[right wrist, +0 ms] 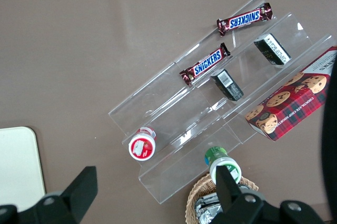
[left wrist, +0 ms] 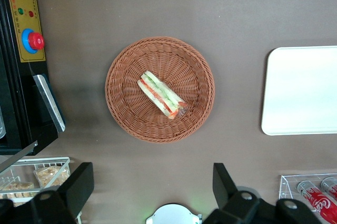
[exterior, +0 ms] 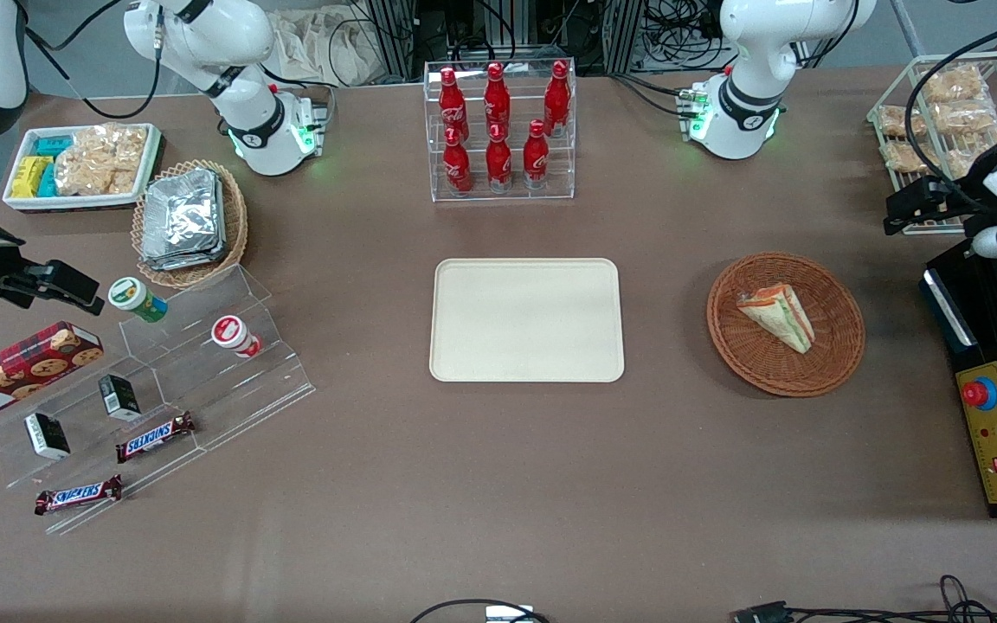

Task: Place sandwich from basket to tray
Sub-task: 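Move the left gripper over the sandwich in the wicker basket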

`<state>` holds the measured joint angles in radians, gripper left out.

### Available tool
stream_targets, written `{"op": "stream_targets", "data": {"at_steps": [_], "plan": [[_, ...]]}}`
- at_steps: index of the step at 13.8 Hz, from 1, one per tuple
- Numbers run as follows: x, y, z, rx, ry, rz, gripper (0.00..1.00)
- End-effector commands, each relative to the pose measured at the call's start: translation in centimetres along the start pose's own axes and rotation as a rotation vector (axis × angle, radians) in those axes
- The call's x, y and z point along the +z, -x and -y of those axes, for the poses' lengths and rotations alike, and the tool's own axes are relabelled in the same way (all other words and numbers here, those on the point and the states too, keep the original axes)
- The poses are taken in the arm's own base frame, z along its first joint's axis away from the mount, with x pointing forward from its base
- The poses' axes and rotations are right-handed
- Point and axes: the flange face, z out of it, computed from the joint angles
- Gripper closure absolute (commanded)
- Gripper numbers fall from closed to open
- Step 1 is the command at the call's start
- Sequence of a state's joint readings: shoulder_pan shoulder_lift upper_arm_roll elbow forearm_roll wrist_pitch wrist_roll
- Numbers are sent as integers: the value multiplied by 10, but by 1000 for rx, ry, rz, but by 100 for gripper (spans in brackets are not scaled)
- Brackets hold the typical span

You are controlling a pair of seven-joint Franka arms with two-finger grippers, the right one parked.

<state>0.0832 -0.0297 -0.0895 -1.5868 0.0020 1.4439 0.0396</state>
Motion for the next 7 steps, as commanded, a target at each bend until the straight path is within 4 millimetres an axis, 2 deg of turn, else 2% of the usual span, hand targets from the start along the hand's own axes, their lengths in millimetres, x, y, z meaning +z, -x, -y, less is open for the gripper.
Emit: {"op": "stream_targets", "data": {"at_steps": [1, 3, 5, 7], "plan": [[-3, 3, 0, -16, 16, 10, 0], [-7, 0, 0, -14, 1, 2, 0], [-1, -1, 0, -16, -6, 16, 0], [18, -1, 2, -63, -8, 37, 0]]}}
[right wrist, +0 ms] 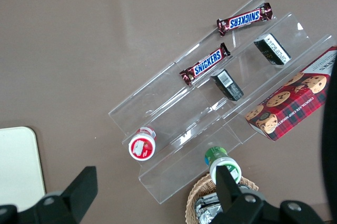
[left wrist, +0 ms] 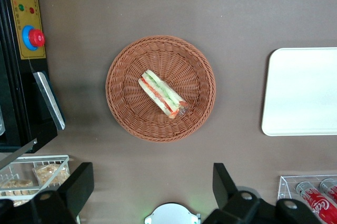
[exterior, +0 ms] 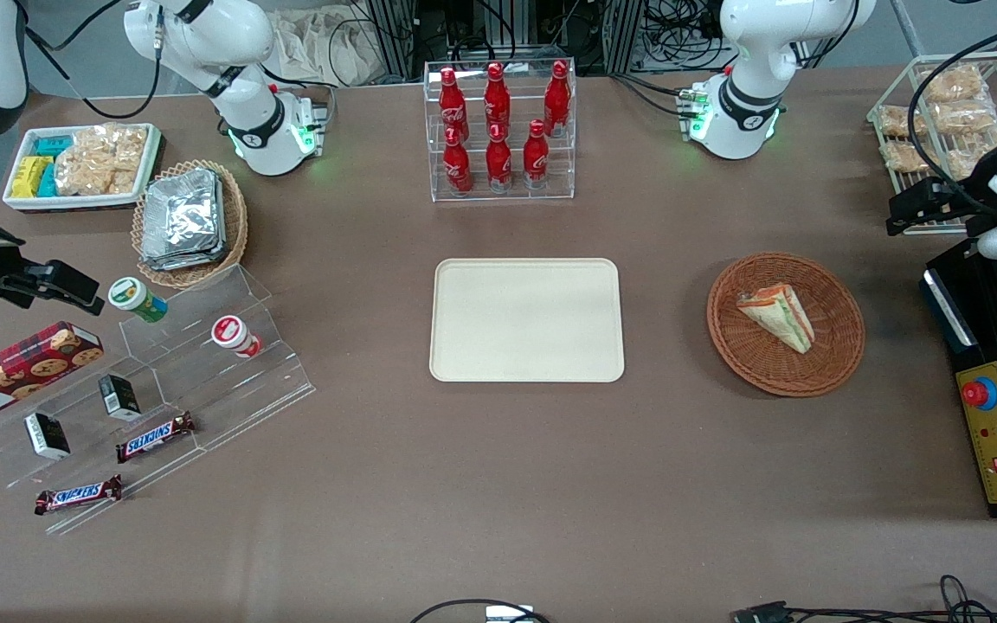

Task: Place sandwich from basket to tray
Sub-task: 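Move the left gripper over the sandwich in the wicker basket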

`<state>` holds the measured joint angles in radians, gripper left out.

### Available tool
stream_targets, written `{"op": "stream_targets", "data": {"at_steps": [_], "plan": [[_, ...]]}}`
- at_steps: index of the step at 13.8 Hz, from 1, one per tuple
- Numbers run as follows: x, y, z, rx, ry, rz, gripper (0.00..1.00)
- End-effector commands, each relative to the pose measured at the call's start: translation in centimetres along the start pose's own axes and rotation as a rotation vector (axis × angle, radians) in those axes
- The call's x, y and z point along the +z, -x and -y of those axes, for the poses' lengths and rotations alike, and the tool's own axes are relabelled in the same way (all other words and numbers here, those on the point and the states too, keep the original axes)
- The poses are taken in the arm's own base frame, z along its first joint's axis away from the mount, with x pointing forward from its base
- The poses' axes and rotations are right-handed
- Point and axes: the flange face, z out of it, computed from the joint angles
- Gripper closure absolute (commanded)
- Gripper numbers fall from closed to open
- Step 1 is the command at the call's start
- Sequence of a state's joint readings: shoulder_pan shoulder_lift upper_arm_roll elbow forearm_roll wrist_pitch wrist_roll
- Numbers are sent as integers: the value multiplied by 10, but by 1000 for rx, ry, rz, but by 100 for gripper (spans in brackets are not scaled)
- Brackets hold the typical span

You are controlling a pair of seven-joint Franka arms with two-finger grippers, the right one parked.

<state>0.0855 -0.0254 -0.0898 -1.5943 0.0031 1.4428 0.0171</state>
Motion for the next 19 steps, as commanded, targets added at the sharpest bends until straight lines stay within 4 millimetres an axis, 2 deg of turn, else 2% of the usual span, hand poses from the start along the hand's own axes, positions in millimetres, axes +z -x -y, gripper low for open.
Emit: {"op": "stream_targets", "data": {"at_steps": [1, 3, 6, 8, 10, 14, 19], "plan": [[19, 2, 0, -48, -10, 15, 0], [41, 6, 2, -124, -12, 3, 0], [95, 22, 4, -217, -14, -39, 0], [137, 25, 2, -290, -14, -45, 0], [166, 27, 2, -379, -9, -73, 0], [200, 24, -2, -497, 2, -96, 0], [259, 29, -9, -588, 20, -136, 0]]}}
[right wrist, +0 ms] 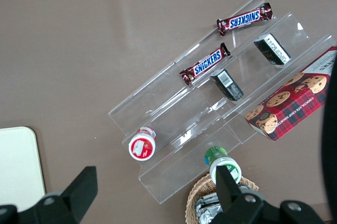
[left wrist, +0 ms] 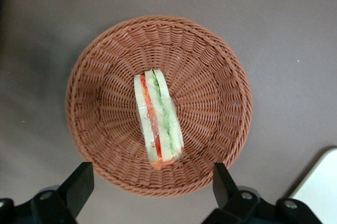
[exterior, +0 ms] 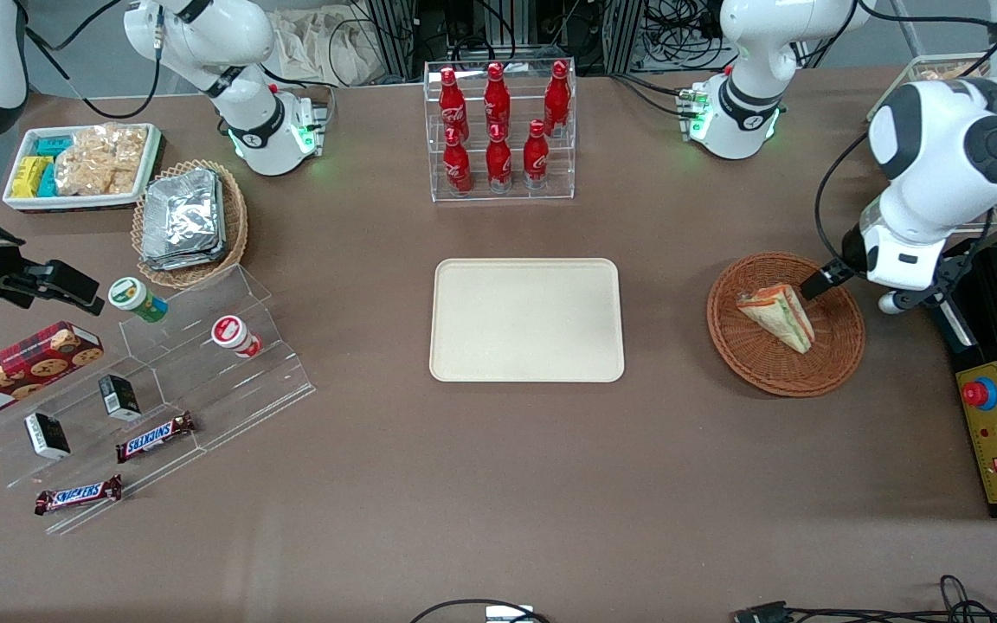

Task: Place sandwich from basket to tray
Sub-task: 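Lower the open left gripper around the sandwich and close it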

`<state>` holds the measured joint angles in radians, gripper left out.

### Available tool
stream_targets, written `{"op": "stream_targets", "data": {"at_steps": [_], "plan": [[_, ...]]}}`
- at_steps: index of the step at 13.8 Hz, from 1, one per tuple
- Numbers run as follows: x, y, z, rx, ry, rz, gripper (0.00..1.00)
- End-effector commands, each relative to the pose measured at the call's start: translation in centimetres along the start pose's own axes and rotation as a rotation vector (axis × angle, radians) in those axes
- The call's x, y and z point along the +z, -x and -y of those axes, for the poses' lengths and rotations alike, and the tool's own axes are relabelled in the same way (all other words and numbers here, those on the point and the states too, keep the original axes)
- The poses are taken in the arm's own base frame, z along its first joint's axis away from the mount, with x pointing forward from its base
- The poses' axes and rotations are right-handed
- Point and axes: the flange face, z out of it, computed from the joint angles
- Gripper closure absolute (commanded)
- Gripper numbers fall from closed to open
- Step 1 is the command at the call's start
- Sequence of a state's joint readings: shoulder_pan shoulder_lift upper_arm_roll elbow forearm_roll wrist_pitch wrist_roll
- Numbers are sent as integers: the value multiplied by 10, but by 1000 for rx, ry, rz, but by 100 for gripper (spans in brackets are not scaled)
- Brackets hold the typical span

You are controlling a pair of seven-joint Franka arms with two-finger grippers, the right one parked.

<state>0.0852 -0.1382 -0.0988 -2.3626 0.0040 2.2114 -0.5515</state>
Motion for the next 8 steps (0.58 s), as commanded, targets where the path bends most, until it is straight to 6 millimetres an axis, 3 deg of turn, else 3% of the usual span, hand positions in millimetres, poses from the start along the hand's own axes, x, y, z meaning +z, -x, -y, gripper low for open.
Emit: {"op": "stream_targets", "data": {"at_steps": [1, 4, 8], "plan": [[30, 13, 5, -36, 11, -27, 0], [61, 18, 7, -38, 23, -36, 0], [86, 21, 7, -46, 30, -37, 0]]}}
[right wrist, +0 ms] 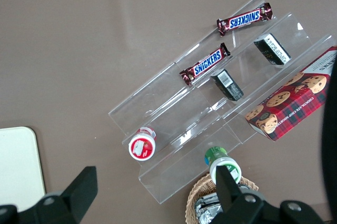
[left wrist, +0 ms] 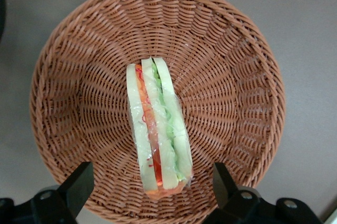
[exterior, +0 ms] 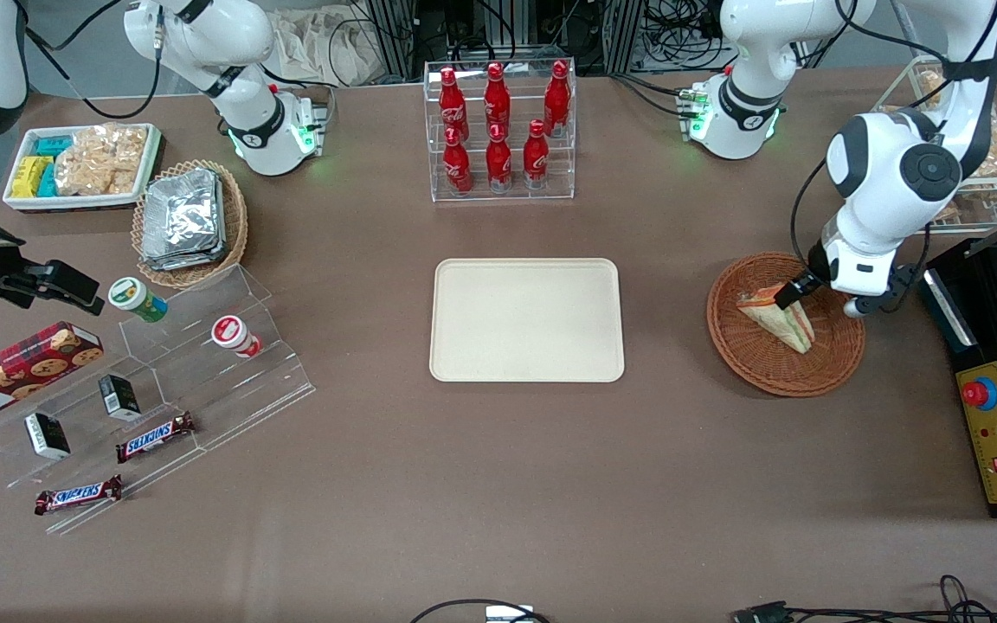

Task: Place sandwich from basket to tray
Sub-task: 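Lower the open left gripper around the sandwich and close it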

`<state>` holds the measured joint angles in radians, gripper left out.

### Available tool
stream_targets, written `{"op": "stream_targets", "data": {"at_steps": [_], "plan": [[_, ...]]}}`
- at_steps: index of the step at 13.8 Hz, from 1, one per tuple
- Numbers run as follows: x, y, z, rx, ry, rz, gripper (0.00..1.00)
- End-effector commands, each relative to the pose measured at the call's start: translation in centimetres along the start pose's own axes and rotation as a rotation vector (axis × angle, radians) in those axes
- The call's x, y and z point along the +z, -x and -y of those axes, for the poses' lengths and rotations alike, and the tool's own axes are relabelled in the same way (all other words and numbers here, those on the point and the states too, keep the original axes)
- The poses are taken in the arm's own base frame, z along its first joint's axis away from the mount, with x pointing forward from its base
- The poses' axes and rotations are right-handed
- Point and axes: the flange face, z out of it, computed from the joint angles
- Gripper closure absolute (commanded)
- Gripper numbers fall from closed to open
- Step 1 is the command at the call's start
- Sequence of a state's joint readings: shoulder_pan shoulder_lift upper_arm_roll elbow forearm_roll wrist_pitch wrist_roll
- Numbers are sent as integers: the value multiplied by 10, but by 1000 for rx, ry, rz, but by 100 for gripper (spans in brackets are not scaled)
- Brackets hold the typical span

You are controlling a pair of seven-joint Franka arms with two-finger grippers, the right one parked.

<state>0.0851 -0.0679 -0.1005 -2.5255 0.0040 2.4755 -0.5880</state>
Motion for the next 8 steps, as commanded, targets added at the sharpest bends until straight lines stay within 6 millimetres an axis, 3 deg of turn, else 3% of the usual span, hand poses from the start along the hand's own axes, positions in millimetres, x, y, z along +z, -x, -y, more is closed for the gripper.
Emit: {"op": "stream_targets", "data": {"at_steps": [1, 8], "plan": [[15, 2, -1, -14, 9, -15, 0], [56, 12, -3, -15, 25, -19, 0]]}}
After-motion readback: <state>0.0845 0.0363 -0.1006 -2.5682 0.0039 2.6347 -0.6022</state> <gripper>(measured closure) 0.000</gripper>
